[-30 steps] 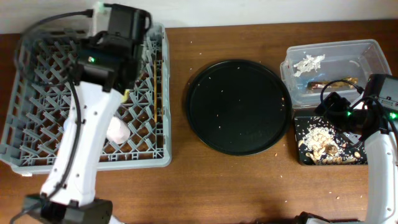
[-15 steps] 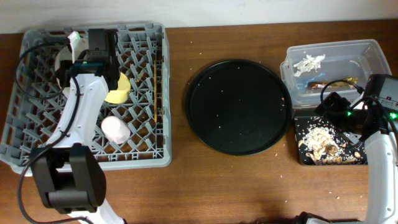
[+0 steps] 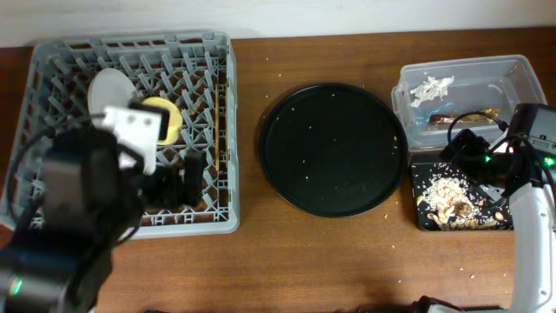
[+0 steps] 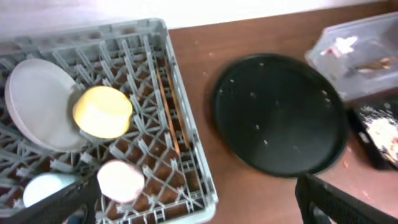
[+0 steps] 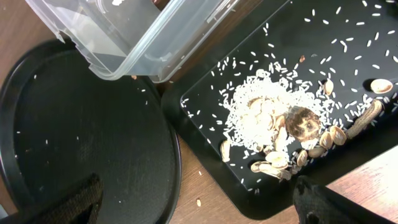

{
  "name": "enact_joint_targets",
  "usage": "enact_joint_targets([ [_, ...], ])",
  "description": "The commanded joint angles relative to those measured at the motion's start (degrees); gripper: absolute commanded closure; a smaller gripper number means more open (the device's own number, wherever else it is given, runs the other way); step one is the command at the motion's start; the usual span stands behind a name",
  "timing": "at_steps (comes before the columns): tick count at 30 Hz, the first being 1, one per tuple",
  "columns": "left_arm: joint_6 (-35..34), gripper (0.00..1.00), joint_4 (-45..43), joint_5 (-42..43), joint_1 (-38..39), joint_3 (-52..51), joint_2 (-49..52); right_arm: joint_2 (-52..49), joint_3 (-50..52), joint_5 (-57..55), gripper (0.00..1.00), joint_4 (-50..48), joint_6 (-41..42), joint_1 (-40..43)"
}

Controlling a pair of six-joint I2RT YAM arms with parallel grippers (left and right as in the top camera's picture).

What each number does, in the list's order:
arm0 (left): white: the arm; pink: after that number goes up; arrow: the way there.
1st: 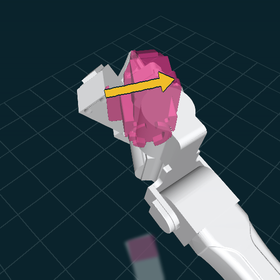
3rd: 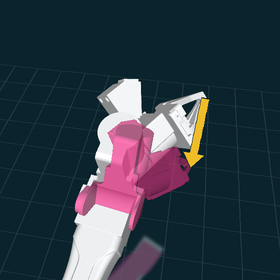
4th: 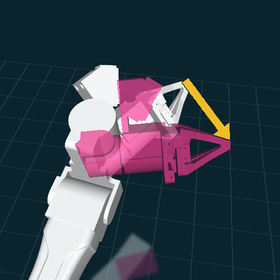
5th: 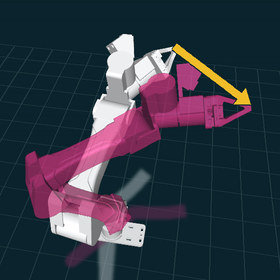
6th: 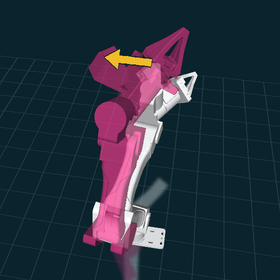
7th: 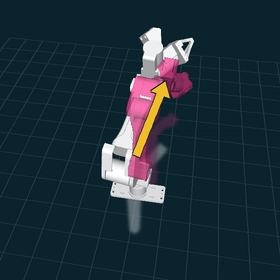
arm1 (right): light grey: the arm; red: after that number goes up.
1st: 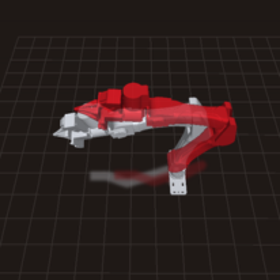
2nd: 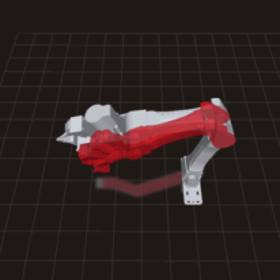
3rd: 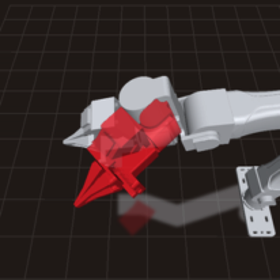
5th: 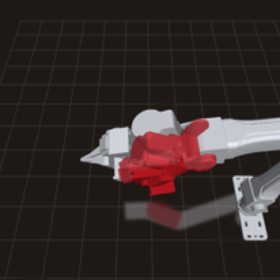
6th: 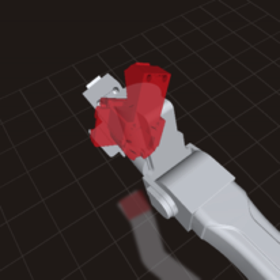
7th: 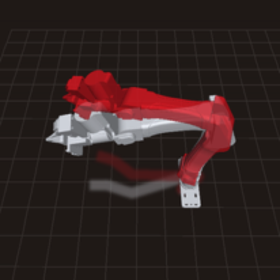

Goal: Sort waste into correct bins and load items into the dishwasher rack

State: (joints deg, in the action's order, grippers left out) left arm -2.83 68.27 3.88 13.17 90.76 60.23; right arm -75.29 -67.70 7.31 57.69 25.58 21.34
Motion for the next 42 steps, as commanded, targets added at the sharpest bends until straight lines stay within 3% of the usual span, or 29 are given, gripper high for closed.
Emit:
enact_joint_targets([
  [1, -0.1, 0.01, 3.0, 1.7, 0.3, -0.1, -6.9, 0.1, -0.3, -0.7, 0.02, 0.0, 0.4, 0.1],
  [4, -1.6, 0.01, -12.0, -3.3, 0.4, -12.3, -14.1, 0.1, -0.3, -0.7, 0.01, 0.0, 0.4, 0.1],
  [6, -1.7, 0.01, -28.9, -1.9, 0.4, -30.1, -22.9, 0.1, -0.3, -0.7, 0.01, 0.0, 0.4, 0.1],
  [8, -3.4, 0.01, -39.4, -2.0, 0.4, -45.2, -31.8, 0.1, -0.3, -0.7, 0.02, 0.0, 0.4, 0.1],
  [10, -9.1, 0.01, -43.7, -7.3, 0.3, -58.1, -42.5, 0.1, -0.3, -0.7, 0.02, 0.0, 0.4, 0.1],
  [14, -9.7, 0.01, -49.4, -7.9, -2.6, -72.7, -54.1, 0.1, -0.3, -0.7, 0.02, 0.0, 0.4, 0.1],
  [16, -7.1, 0.01, -54.1, -6.4, -2.9, -78.8, -57.3, 0.1, -0.3, -0.7, 0.02, 0.0, 0.4, 0.1],
  [18, -0.5, 0.01, -65.6, -2.6, -2.9, -88.0, -60.0, 0.1, -0.3, -0.7, 0.02, 0.0, 0.4, 0.1],
  [19, -0.5, 0.01, -69.1, -2.5, -2.9, -90.5, -60.0, 0.1, -0.3, -0.7, 0.01, 0.0, 0.4, 0.1],
  [22, -0.5, 0.01, -63.6, -2.4, -2.8, -90.2, -59.6, 0.1, -0.3, -0.7, 0.02, 0.0, 0.4, 0.1],
  [33, -0.5, 0.01, -63.7, -2.4, -2.8, -90.2, -59.6, 1.2, 0.2, -0.7, 0.01, 0.0, 0.4, 0.1],
  [34, -0.5, 0.01, -63.6, -2.4, -2.8, -90.2, -59.6, 3.4, 0.8, -1.2, 0.02, 0.0, 0.2, -0.7],
  [37, -0.5, 0.01, -63.6, -2.4, -2.8, -90.2, -59.6, 18.1, 9.4, -18.4, 0.02, -3.9, -2.8, -11.0],
  [38, -0.5, 0.01, -63.6, -2.4, -2.8, -90.2, -59.6, 21.9, 13.2, -19.3, 0.02, -8.2, -2.8, -12.8],
  [40, -0.5, 0.01, -63.6, -2.4, -2.8, -90.2, -59.6, 37.3, 31.3, -16.3, 0.02, -30.9, -2.8, -14.1],
  [42, -0.5, 0.01, -63.6, -2.4, -2.8, -90.2, -59.6, 47.6, 41.8, -15.4, 0.02, -37.8, -2.8, -14.2],
])
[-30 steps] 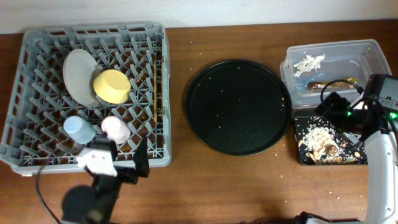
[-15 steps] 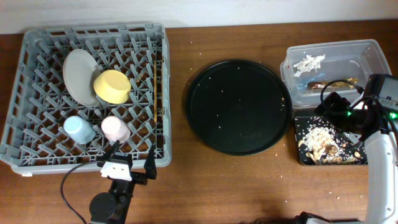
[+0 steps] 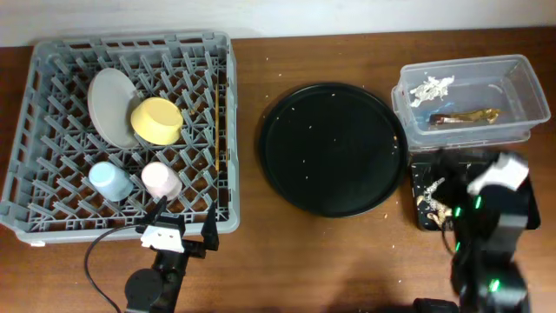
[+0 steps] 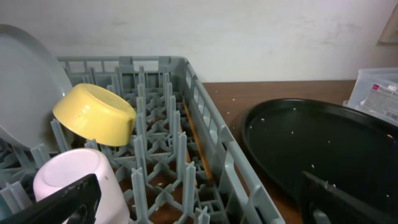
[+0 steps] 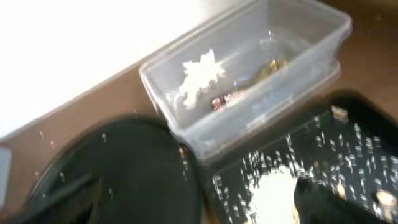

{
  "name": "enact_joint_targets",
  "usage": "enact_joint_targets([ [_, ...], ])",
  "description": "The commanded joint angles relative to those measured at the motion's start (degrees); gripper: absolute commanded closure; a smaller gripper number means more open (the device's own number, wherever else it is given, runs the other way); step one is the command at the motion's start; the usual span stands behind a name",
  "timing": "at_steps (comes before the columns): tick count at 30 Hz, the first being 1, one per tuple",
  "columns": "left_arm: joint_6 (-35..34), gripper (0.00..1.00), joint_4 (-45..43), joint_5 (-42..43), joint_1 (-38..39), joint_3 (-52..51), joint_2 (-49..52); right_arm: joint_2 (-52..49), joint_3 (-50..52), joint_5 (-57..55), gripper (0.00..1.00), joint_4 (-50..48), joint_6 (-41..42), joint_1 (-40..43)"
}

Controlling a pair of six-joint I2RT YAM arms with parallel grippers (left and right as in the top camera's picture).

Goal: Sort waste into correct bins and load items into the dishwasher rack

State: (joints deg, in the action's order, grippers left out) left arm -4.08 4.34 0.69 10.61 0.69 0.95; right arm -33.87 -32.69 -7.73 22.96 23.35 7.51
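The grey dishwasher rack (image 3: 35,104) at the left holds a grey plate (image 3: 106,104), a yellow bowl (image 3: 156,120), a blue cup (image 3: 110,180), a pink cup (image 3: 162,181) and chopsticks (image 3: 215,130). My left gripper (image 4: 199,202) is open and empty, low at the rack's near edge (image 3: 185,228). A clear bin (image 3: 521,63) at the right holds crumpled paper (image 3: 432,87) and a wrapper (image 3: 465,116). Below it a black square tray (image 5: 323,143) holds rice and shells. My right gripper (image 5: 199,199) hangs open and empty over that tray's near side.
A round black tray (image 3: 334,148) with a few crumbs lies in the middle of the brown table (image 3: 252,261). Both arms' bases stand at the table's front edge. A wall runs behind the rack and bin.
My left arm was over the rack's front part and is now drawn back to the table's front edge. My right arm has moved from the right edge to the front. Both stay open.
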Motion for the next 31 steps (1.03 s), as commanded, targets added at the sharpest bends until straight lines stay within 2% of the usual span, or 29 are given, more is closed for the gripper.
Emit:
enact_joint_targets([
  [1, 0.7, 0.01, 0.3, 0.8, -0.3, -0.2, -0.3, 13.8, 12.7, -0.2, 0.02, -3.9, -0.6, -0.4],
  [5, 0.7, 0.01, 0.3, 0.8, -0.3, -0.2, -0.3, 33.1, 23.2, 2.9, 0.02, -3.9, -0.6, -0.4],
  [7, 0.7, 0.01, 0.3, 0.8, -0.3, -0.2, -0.3, 33.7, 26.6, 4.8, 0.01, -7.3, -0.5, -0.4],
  [9, 0.7, 0.01, 0.3, 0.8, -0.3, -0.2, -0.3, 33.7, 32.1, 6.7, 0.02, -18.0, -0.5, -0.4],
  [31, 0.7, 0.01, 0.3, 0.8, -0.3, -0.2, -0.3, 33.5, 32.4, 6.9, 0.02, -18.5, -0.6, -0.4],
])
